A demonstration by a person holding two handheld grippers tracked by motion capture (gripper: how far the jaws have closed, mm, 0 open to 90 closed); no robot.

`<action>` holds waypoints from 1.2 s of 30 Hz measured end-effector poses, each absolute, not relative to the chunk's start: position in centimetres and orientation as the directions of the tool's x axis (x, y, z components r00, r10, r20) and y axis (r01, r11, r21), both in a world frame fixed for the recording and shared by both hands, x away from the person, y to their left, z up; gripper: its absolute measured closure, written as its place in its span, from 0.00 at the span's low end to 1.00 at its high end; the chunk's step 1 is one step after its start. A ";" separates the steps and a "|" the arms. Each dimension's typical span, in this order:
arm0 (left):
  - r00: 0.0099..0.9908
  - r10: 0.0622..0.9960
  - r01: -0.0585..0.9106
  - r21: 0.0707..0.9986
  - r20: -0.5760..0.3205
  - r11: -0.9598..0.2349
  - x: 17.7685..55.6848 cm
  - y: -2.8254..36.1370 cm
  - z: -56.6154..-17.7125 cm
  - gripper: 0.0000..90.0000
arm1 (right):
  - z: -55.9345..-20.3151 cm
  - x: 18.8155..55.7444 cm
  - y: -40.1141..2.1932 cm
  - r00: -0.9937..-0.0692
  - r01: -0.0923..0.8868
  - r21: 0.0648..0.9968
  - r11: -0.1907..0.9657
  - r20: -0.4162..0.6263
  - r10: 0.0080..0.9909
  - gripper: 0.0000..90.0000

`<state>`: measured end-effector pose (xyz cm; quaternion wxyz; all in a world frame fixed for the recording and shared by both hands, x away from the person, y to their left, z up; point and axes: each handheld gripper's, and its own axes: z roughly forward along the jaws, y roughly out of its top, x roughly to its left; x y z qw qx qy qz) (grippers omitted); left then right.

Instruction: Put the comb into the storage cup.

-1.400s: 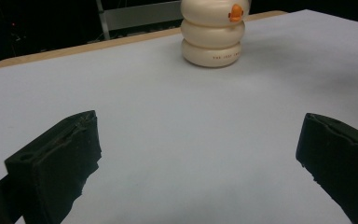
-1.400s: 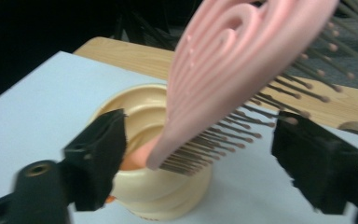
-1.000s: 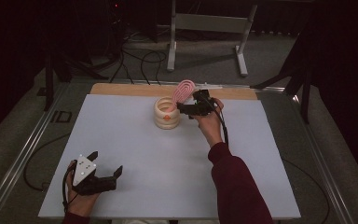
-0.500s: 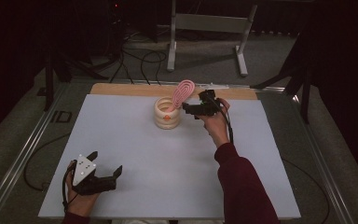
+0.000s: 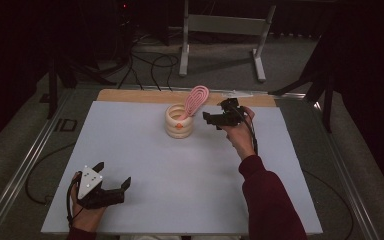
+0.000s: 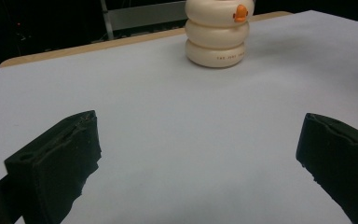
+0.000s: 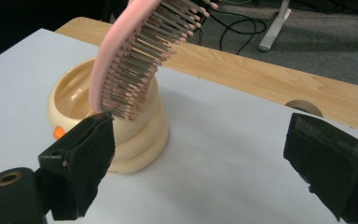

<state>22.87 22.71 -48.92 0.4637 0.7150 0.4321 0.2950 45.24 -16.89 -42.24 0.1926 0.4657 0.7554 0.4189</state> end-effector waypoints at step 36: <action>0.450 0.893 0.347 0.917 0.023 -0.198 22.9 22.5 -49.1 0.00 | -42.9 43.3 -20.0 -0.496 0.494 0.840 0.224 0.060 0.866 0.10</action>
